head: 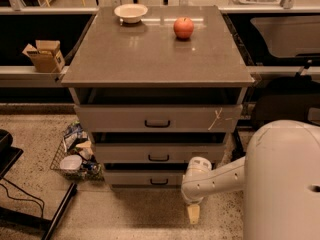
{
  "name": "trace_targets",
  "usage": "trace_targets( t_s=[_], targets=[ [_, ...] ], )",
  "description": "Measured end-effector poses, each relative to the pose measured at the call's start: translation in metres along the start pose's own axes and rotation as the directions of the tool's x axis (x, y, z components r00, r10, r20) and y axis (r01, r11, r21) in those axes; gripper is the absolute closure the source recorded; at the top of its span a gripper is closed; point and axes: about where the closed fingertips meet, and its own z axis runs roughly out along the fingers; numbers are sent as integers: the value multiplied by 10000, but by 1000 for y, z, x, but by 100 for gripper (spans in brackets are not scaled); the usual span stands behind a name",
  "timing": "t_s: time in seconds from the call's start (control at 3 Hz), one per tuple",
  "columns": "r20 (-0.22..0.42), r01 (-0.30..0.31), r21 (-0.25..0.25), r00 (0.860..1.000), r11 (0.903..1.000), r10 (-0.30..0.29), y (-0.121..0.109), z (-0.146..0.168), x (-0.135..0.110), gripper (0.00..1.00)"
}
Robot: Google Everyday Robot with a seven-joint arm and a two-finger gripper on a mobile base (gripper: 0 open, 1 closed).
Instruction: Open bottom drawer
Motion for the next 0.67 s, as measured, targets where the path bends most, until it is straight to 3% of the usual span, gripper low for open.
trace_targets(
  t_s=[0.33,0.67],
  targets=[
    [777,-101,49,9969,9999,97,7,46,-7,0],
    [1305,-120,518,9914,9986,51,-2,82,-7,0]
  ],
)
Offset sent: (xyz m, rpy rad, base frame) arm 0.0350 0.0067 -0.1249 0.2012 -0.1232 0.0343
